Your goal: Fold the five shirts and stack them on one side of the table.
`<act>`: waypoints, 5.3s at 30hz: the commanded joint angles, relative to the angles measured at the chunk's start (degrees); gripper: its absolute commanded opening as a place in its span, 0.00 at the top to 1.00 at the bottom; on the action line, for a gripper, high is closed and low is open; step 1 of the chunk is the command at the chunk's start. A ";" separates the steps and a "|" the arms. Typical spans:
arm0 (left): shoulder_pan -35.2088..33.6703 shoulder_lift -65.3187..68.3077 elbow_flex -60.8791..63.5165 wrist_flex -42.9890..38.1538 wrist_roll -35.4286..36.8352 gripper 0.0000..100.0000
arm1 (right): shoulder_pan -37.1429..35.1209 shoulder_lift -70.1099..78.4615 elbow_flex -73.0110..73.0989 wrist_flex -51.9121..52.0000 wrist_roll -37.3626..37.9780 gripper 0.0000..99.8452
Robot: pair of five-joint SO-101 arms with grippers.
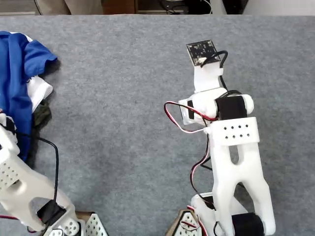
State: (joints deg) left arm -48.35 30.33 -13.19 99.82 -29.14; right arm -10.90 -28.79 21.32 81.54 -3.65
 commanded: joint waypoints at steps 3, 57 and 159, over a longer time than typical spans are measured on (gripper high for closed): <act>-1.67 -2.95 -2.55 0.70 -0.18 0.98 | -0.75 -0.22 -2.51 -0.70 -0.18 0.99; -3.08 -41.19 27.69 -9.41 -11.25 0.98 | -0.40 -0.40 2.24 -0.62 -0.18 0.99; 14.95 5.23 -44.31 -1.85 29.27 0.98 | 3.30 54.99 -50.07 20.66 27.96 0.99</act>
State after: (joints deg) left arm -35.78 36.48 -48.88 93.67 -0.22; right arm -7.47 26.51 -26.42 101.14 25.19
